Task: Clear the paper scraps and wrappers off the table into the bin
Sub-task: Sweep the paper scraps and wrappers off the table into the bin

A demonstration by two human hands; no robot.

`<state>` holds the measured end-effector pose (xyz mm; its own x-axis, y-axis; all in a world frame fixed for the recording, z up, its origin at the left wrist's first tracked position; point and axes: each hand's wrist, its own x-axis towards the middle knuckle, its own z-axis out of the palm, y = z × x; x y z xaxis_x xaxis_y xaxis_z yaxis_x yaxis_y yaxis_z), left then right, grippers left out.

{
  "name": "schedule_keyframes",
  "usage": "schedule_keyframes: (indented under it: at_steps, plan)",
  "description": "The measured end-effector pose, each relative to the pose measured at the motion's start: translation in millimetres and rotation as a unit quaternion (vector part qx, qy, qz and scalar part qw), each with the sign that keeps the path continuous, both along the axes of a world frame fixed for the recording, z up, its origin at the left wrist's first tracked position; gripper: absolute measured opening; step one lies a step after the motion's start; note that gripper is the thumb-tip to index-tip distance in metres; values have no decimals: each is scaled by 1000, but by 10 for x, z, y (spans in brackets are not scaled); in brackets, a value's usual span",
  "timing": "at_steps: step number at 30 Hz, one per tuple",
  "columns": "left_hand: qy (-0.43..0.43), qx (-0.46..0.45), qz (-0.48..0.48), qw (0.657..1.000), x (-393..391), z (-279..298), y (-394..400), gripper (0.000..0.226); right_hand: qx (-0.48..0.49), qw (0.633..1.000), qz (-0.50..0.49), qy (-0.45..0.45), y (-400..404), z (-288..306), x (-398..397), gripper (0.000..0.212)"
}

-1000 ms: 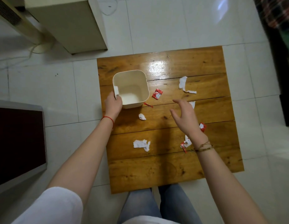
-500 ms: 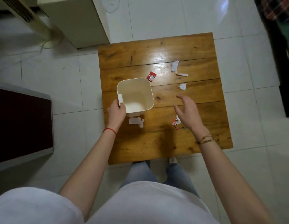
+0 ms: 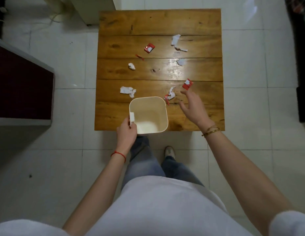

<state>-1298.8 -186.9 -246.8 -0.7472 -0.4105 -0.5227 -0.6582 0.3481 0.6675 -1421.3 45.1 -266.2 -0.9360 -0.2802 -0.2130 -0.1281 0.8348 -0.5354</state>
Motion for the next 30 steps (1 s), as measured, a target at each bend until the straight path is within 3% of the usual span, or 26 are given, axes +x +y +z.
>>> schedule_keyframes:
  at_steps: [11, 30]
  plan:
    - [-51, 41, -22, 998, 850, -394, 781, 38, 10, 998, 67, -14, 331, -352, 234, 50]
    - [-133, 100, 28, 986, 925, -1759, 959, 41, 71, 989, 123, -28, 15, -1351, -192, 59]
